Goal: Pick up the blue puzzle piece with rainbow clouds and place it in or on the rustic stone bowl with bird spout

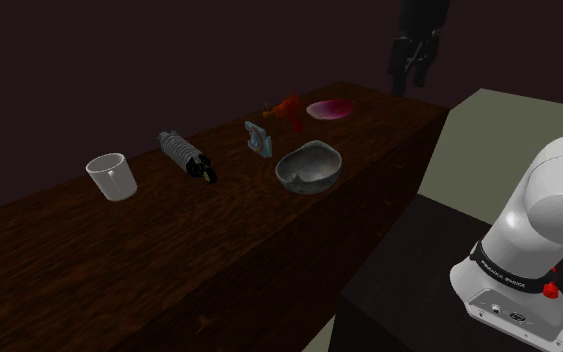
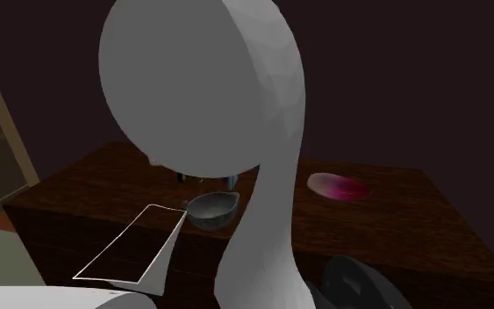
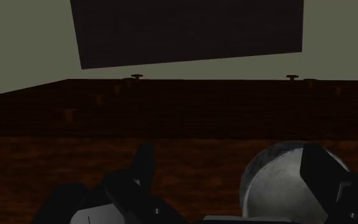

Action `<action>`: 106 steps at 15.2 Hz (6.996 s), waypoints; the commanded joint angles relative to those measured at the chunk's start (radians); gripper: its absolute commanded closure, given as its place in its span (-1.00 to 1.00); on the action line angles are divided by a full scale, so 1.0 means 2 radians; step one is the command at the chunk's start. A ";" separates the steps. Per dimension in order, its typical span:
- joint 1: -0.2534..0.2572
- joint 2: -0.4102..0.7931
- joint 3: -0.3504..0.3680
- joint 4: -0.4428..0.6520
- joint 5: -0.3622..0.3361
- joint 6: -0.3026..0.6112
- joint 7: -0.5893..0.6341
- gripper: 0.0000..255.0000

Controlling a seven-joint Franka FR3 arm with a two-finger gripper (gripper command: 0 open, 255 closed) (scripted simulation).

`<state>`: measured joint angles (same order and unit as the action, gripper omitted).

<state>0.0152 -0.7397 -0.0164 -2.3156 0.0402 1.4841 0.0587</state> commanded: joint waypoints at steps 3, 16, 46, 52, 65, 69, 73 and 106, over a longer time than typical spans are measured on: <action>0.002 0.030 0.006 0.004 0.004 0.030 0.005 -1.00; 0.013 0.248 0.038 0.096 0.011 0.183 0.039 -1.00; 0.035 0.556 0.054 0.333 -0.024 0.282 0.086 -1.00; 0.035 0.555 0.054 0.333 -0.024 0.282 0.086 1.00; 0.034 0.542 0.055 0.368 -0.023 0.234 0.086 1.00; 0.034 0.538 0.055 0.389 -0.022 0.209 0.086 1.00; 0.035 0.536 0.055 0.412 -0.022 0.183 0.087 1.00; 0.055 0.217 0.076 0.172 0.012 0.108 0.123 1.00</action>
<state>0.1227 -0.2573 0.1333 -1.9280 0.0589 1.7049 0.3025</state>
